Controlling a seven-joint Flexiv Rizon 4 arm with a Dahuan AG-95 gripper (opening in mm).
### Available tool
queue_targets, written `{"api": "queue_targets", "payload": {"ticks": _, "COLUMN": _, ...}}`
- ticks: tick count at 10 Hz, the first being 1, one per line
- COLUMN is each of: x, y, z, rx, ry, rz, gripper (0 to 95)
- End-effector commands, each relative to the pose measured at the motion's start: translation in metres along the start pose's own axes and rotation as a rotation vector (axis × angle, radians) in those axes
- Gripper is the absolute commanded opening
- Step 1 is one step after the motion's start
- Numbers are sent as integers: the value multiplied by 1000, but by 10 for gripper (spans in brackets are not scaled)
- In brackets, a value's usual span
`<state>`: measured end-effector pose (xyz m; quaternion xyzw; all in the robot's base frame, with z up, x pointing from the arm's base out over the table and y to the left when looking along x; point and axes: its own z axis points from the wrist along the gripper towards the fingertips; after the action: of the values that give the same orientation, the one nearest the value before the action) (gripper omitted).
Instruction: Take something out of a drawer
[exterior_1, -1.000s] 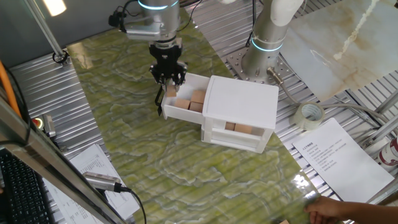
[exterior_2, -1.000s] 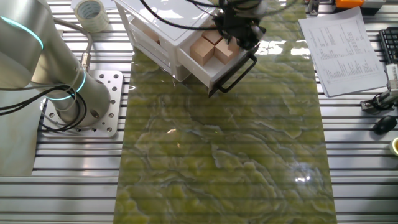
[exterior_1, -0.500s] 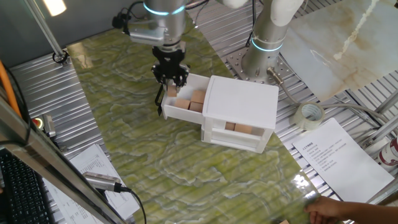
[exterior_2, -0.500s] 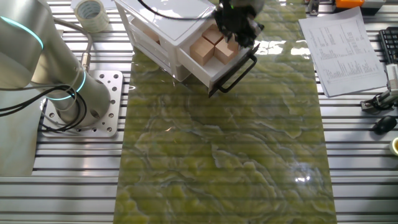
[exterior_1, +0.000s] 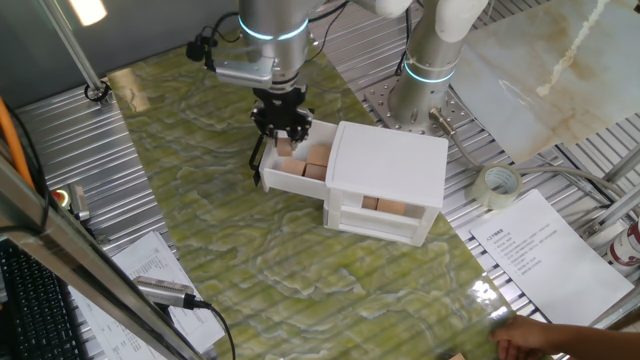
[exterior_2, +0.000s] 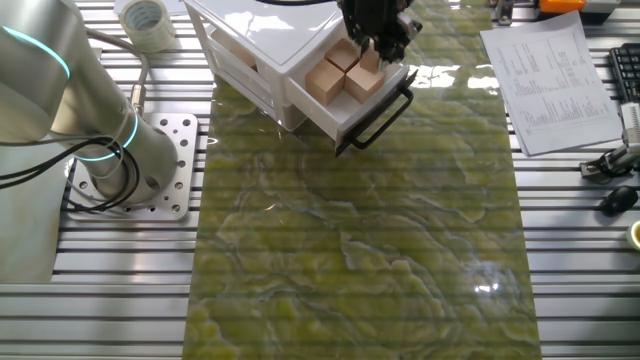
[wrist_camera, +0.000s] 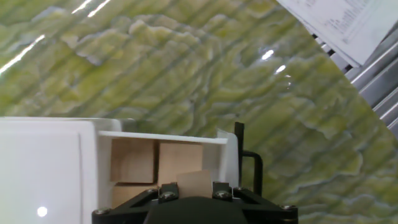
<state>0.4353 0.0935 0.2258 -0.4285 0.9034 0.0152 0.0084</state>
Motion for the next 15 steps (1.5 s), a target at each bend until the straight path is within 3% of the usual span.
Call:
{"api": "queue_targets", "payload": {"ticks": 1, "x": -2, "y": 6, "z": -3, "rx": 5, "ry": -10, "rz": 15, "gripper": 0}}
{"api": "queue_targets", "payload": {"ticks": 5, "x": -6, "y": 6, "z": -3, "rx": 16, "ry": 21, "rz": -6, "gripper": 0}}
{"api": "queue_targets", "payload": {"ticks": 11, "x": -8, "y": 11, "z": -5, "rx": 11, "ry": 11, "rz": 7, "gripper": 0}}
{"api": "queue_targets", "payload": {"ticks": 13, "x": -8, "y": 11, "z": -5, "rx": 10, "ry": 25, "rz": 87, "gripper": 0}}
{"api": "queue_targets", "payload": {"ticks": 15, "x": -8, "y": 11, "z": -5, "rx": 9, "ry": 15, "rz": 343, "gripper": 0}}
